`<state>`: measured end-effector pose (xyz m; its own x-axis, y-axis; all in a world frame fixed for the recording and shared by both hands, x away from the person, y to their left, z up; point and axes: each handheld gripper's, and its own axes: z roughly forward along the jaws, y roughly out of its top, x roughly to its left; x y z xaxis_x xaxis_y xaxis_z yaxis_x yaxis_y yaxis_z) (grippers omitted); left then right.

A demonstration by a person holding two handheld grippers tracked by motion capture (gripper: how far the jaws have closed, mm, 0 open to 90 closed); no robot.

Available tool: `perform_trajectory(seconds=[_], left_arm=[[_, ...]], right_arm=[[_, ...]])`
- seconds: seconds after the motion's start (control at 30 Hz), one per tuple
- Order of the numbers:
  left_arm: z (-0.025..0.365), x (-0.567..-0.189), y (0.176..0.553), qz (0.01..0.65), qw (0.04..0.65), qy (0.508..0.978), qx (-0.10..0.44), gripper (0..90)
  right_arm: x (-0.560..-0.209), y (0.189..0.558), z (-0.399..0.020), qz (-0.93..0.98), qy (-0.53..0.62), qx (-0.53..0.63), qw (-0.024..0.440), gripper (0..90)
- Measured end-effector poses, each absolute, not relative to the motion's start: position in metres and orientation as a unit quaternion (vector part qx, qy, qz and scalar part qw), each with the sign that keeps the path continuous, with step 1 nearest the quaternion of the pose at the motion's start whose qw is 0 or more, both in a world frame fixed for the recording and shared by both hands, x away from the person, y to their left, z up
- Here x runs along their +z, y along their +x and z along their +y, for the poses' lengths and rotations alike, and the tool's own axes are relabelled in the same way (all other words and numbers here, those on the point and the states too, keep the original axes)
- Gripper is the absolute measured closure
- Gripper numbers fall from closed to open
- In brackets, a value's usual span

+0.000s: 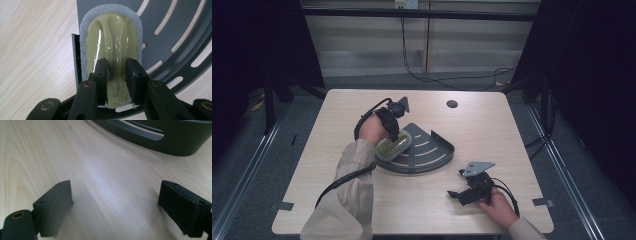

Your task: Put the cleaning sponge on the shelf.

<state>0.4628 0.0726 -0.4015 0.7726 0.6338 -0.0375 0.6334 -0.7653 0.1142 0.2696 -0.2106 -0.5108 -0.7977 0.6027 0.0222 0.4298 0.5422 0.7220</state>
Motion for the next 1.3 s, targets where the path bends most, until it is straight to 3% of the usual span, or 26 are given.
perform_trajectory(seconds=[1.3], left_arm=[[0.079,-0.413,0.462,0.351,0.057,0.934,0.009,71.2]], right_arm=[[-0.511,0.270,-0.211,0.870,0.296,0.376,0.114,11.4]])
